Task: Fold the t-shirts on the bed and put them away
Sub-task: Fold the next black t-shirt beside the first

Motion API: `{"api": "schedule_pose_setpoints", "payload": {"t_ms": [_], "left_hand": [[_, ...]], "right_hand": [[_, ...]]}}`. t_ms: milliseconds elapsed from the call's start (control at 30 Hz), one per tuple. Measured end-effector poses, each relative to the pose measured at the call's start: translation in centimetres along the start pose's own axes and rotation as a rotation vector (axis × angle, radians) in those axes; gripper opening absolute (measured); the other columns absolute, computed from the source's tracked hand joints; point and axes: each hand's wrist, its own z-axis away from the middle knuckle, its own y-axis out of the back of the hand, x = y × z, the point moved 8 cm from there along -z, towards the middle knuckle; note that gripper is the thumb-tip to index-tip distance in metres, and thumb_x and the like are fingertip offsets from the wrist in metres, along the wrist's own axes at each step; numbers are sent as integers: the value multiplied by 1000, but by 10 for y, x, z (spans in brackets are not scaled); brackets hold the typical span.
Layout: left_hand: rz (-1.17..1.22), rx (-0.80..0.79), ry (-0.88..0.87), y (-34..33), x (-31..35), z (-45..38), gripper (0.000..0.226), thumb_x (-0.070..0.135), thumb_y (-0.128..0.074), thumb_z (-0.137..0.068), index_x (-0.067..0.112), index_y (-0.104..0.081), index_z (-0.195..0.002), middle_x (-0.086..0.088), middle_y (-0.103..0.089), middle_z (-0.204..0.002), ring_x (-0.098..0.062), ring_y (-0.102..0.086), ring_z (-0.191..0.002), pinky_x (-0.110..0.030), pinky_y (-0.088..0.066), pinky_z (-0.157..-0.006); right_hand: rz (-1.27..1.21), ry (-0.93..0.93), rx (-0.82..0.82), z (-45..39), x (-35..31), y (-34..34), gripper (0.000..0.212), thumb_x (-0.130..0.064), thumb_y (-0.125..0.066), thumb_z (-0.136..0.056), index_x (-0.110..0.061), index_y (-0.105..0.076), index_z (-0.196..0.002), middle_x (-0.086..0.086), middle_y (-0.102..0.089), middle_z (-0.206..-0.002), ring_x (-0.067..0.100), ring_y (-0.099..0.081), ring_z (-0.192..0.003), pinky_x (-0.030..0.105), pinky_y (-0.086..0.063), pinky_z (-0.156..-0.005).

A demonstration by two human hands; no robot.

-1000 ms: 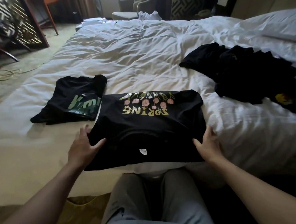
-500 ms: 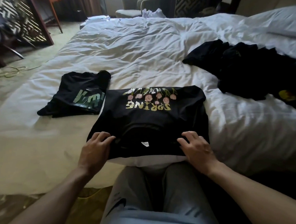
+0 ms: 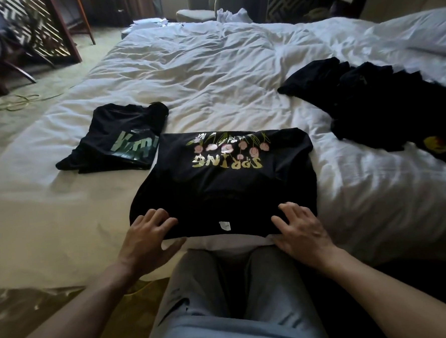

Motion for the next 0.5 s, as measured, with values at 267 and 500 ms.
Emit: {"api": "schedule_pose_setpoints", "payload": {"t_ms": [267, 500], "left_hand": [[119, 112, 207, 30, -18, -67, 42, 49, -41, -92, 20, -69, -104, -1, -61, -101, -24, -57, -94, -38, -51, -74], [119, -171, 318, -27, -22, -139, 68, 59, -27, -95, 24, -33, -153, -8, -26, -161, -27, -16, -151, -43, -24, -117]], "right_hand": [[-124, -203, 143, -57, 37, 31, 31, -37, -46, -90, -15, -67, -95, 7, -61, -92, 31, -61, -83, 41, -49, -67], [-243, -541, -293, -102, 85, -22, 66, -52, -32, -101, -22, -14, -157, 13, -10, -163, 27, -8, -150, 42, -11, -120]]}}
